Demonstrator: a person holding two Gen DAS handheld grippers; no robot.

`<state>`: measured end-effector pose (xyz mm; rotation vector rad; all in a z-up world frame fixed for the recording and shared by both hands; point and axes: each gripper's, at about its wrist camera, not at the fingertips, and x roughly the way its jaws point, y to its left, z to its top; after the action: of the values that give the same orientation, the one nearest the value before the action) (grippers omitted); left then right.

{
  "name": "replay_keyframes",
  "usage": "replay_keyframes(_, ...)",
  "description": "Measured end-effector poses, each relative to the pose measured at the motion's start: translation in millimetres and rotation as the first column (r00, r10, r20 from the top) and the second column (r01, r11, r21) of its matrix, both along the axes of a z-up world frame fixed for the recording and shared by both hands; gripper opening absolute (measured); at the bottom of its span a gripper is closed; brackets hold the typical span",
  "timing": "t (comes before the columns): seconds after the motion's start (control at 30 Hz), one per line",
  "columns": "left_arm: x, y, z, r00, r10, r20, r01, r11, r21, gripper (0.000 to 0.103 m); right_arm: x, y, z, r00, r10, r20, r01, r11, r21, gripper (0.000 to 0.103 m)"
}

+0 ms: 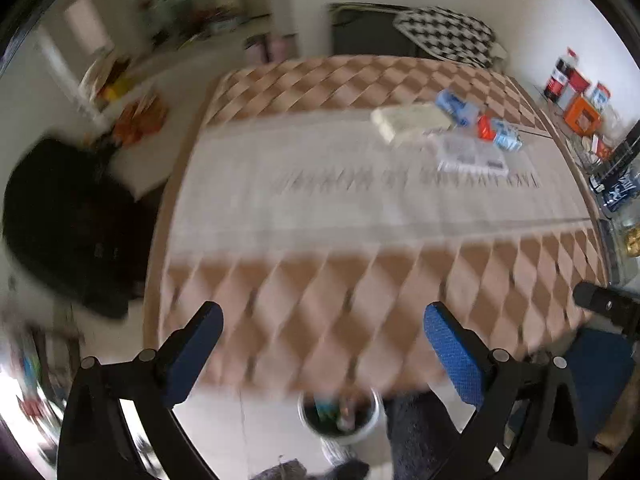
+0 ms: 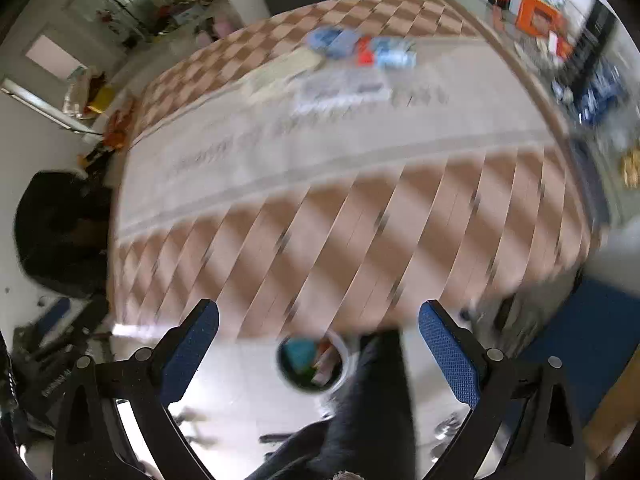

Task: Collect trash
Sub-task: 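Raise both empty tools from the bin back over the table, then grasp the white medicine box with the left gripper while the right grasps the DHA Pure Milk carton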

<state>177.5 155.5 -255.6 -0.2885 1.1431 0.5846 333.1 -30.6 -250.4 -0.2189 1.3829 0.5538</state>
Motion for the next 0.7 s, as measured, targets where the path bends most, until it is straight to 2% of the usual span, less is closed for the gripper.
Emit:
replay_keyframes(0.17, 126, 34, -20, 0.992, -0.095, -0.078, 0.098, 0.994, 0.041, 0.103, 139, 39, -28, 0.999, 0.041, 0.008, -0.04, 0.994, -0.103, 0.101)
replay_keyframes(0.23, 171, 46, -34, 0.985, -0.122, -0.121, 0.128, 0.991, 0.048, 0.103, 188, 59, -45, 0.996, 0.092, -0.001, -0.091, 0.984, -0.153, 0.101)
replay_keyframes(0.3, 210, 56, -52, 0.975, -0.155, -0.161, 0.165, 0.985, 0.051, 0.103, 231, 86, -66, 0.984, 0.179, -0.005, -0.175, 0.957, -0.23, 0.101)
replay_keyframes(0.4, 253, 70, -78, 0.952, -0.207, -0.224, 0.222, 0.974, 0.044, 0.103, 266, 119, -92, 0.945, 0.325, -0.021, -0.314, 0.89, -0.331, 0.101)
replay_keyframes(0.57, 287, 83, -106, 0.909, -0.289, -0.301, 0.307, 0.951, 0.014, 0.102, 293, 159, -135, 0.843, 0.526, -0.114, -0.521, 0.744, -0.418, 0.096)
replay_keyframes(0.63, 293, 84, -112, 0.886, -0.33, -0.325, 0.349, 0.937, 0.001, 0.102, 298, 167, -148, 0.813, 0.561, -0.155, -0.569, 0.709, -0.417, 0.095)
replay_keyframes(0.67, 296, 84, -115, 0.877, -0.346, -0.334, 0.365, 0.931, -0.004, 0.102, 299, 170, -155, 0.796, 0.575, -0.189, -0.597, 0.693, -0.405, 0.088)
replay_keyframes(0.7, 298, 82, -117, 0.864, -0.369, -0.342, 0.39, 0.921, -0.011, 0.102, 301, 170, -157, 0.797, 0.572, -0.194, -0.597, 0.699, -0.394, 0.088)
